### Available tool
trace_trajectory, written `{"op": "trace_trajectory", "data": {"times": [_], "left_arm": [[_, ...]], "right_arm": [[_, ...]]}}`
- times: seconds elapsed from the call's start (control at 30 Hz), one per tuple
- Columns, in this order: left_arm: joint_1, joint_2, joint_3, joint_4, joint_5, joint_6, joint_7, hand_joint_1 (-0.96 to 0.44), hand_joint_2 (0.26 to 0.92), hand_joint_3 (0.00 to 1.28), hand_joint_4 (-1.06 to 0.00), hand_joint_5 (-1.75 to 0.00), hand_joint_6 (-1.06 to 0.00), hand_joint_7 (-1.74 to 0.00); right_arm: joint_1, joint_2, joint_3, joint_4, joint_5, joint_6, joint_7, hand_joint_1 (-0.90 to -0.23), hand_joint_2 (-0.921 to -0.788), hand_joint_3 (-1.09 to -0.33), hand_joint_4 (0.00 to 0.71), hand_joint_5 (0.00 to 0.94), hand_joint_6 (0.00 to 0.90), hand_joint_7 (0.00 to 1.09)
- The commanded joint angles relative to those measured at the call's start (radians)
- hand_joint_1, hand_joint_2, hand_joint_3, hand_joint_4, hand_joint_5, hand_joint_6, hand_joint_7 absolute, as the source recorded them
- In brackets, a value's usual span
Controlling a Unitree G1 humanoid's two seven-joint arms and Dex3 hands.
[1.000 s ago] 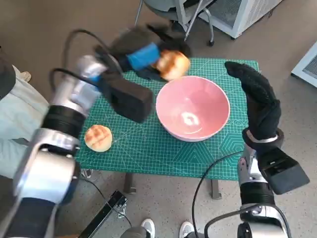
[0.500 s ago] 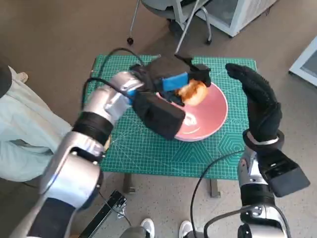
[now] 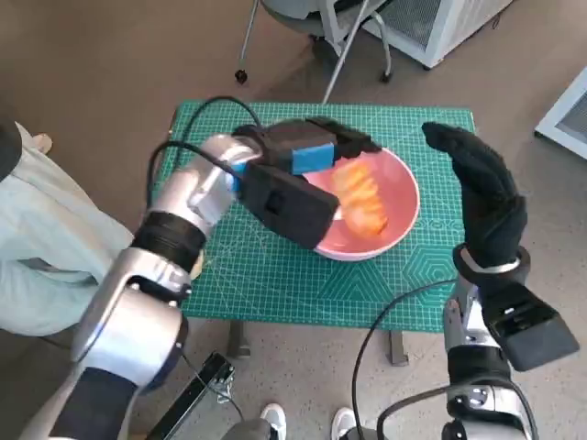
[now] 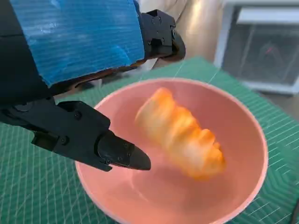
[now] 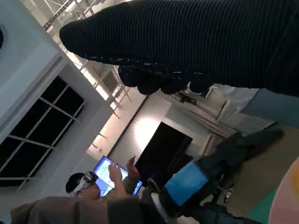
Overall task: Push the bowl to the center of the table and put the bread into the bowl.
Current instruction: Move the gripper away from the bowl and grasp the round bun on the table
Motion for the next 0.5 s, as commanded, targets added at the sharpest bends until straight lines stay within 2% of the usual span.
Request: {"op": "trace_trajectory", "data": {"times": [0.03, 0.2, 0.23, 0.37, 0.5], "left_arm": [[0.069, 0.088, 0.033, -0.114, -0.039, -0.067, -0.003, -0.26, 0.799, 0.04, 0.00, 0.00, 0.00, -0.27], [0.188, 0.212, 0.101, -0.302, -0.129, -0.134, -0.057, -0.26, 0.801, 0.04, -0.02, -0.01, 0.00, -0.26], [0.249, 0.274, 0.136, -0.386, -0.180, -0.132, -0.095, -0.24, 0.798, 0.03, -0.04, -0.02, -0.01, -0.25], [0.413, 0.421, 0.221, -0.627, -0.296, -0.054, -0.208, -0.20, 0.783, 0.01, -0.09, -0.03, -0.07, -0.26], [0.513, 0.503, 0.263, -0.735, -0.319, 0.027, -0.265, -0.18, 0.773, 0.00, -0.13, -0.01, -0.13, -0.21]], "right_arm": [[0.028, 0.002, -0.002, -0.003, 0.009, 0.016, 0.003, -0.594, -0.921, -0.708, 0.316, 0.010, 0.012, 0.81], [0.032, 0.007, -0.001, -0.014, 0.014, 0.026, 0.003, -0.590, -0.921, -0.708, 0.317, 0.010, 0.013, 0.81], [0.031, 0.007, 0.000, -0.015, 0.015, 0.026, 0.005, -0.587, -0.921, -0.707, 0.318, 0.009, 0.015, 0.81], [0.029, 0.007, 0.002, -0.013, 0.025, 0.028, 0.016, -0.575, -0.921, -0.708, 0.318, 0.009, 0.015, 0.80], [0.023, 0.006, 0.003, -0.002, 0.026, 0.023, 0.022, -0.573, -0.921, -0.708, 0.319, 0.009, 0.017, 0.80]]}}
